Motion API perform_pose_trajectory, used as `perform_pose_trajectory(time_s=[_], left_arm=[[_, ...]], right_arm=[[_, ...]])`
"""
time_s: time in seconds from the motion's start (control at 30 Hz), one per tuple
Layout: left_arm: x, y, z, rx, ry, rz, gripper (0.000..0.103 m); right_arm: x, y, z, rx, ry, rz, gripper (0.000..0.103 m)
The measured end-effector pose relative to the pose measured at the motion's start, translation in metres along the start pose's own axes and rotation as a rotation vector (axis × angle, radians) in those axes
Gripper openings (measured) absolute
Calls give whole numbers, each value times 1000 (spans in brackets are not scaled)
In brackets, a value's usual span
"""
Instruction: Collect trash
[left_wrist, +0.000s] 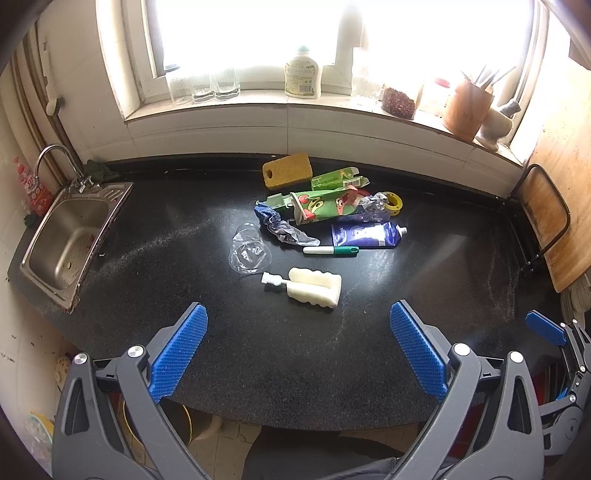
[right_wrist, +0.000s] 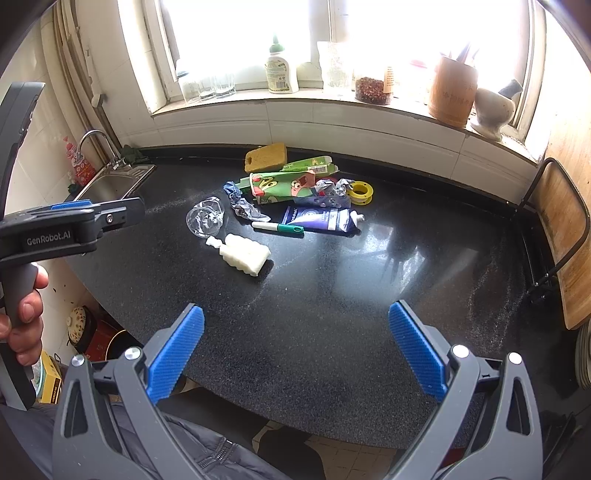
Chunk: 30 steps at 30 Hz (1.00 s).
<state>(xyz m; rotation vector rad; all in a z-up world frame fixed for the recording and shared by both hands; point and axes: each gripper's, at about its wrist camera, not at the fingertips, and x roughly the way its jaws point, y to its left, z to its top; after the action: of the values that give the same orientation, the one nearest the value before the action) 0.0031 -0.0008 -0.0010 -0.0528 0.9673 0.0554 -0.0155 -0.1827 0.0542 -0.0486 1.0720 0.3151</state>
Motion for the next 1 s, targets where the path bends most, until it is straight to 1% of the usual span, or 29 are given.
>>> perform_pose_trajectory(time_s=[0.47,0.67,0.83,1.0], left_arm=[[6,3,2,-7,17,1,97],[16,8,5,-15,36,-3,97],[31,19,11,-30,45,-1,97],[66,34,19,-34,79,27,97]], right_arm=[[5,2,0,-4,6,3,97],[14,2,5,-2,18,17,97],[27,4,11,-3,26,58,97],[56,11,21,-19,42,104,97]])
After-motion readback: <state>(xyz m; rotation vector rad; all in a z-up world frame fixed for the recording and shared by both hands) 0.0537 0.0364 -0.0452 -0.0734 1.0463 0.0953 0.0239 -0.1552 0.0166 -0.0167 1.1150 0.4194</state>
